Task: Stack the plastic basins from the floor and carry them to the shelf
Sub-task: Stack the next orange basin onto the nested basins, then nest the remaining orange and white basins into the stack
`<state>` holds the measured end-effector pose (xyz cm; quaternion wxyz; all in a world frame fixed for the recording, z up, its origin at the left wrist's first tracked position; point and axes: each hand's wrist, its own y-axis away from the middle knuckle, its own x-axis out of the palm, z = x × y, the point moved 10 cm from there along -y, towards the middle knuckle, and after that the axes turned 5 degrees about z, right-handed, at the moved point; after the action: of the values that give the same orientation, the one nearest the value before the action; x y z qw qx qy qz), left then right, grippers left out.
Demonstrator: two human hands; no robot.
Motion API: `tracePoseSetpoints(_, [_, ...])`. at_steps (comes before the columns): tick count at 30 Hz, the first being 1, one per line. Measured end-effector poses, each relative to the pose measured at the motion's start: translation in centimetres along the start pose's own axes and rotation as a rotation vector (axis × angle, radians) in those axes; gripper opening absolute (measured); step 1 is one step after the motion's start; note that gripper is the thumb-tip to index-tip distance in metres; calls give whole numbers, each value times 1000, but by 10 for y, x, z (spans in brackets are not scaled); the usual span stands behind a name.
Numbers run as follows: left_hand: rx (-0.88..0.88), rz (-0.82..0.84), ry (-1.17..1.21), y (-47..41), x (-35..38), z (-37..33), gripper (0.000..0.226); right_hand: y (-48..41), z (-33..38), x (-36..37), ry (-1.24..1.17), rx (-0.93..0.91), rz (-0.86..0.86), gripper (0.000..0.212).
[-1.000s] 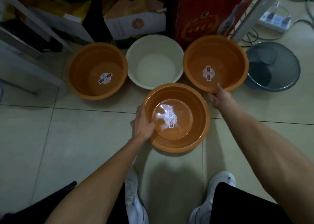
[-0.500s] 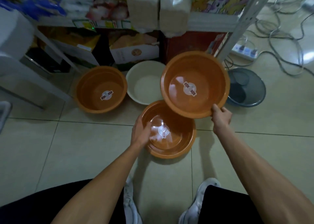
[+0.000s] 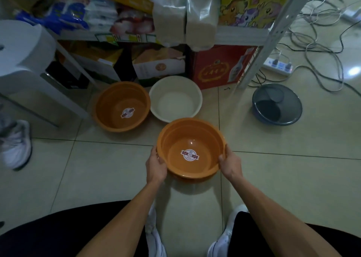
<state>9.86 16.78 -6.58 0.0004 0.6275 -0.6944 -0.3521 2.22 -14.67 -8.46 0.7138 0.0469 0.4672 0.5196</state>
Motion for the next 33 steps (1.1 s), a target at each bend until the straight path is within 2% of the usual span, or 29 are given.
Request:
tracePoseSetpoints(2, [54, 45, -59, -1, 8, 4, 52, -5, -3, 12, 106, -35, 71, 48])
tracePoseSetpoints(4, [70, 111, -243, -9, 21, 6, 57, -13, -10, 26, 242, -37, 128, 63])
tracePoseSetpoints(6, [25, 175, -510, -19, 36, 14, 76, -18, -14, 39, 450, -56, 147, 90])
tracePoseSetpoints(8, [18, 217, -626, -28, 48, 17, 90, -21, -14, 51, 567, -105, 159, 99])
tracePoseSetpoints(12, [2, 283, -661, -37, 56, 27, 100, -26, -17, 60, 645, -111, 155, 103])
tracePoseSetpoints(16, [-72, 406, -644, -42, 55, 27, 113, -27, -10, 54, 623, -121, 194, 126])
tracePoseSetpoints(19, [-88, 500, -714, -43, 51, 11, 106, -28, -6, 49, 636, -67, 256, 135])
tracePoseSetpoints(21, [-98, 465, -611, -42, 42, -2, 75, -28, -1, 49, 641, -5, 290, 134])
tracePoseSetpoints(23, [-163, 281, -406, -51, 19, -7, 38, -28, 10, 47, 609, 12, 249, 115])
tracePoseSetpoints(24, [-226, 165, -315, -57, 4, -3, 35, -30, 19, 44, 565, -6, 192, 100])
tracePoseSetpoints(26, [-329, 12, -172, -71, -20, 6, 36, -32, 38, 42, 527, -61, 105, 79])
tracePoseSetpoints(29, [-434, -143, 65, -98, -50, 29, 36, -37, 59, 61, 579, -144, 131, 75])
tracePoseSetpoints(31, [-500, -259, 304, -116, -69, 52, 47, -41, 70, 76, 567, -198, 150, 74])
tracePoseSetpoints(33, [-523, -329, 536, -137, -82, 73, 69, -41, 81, 88, 538, -259, 150, 71])
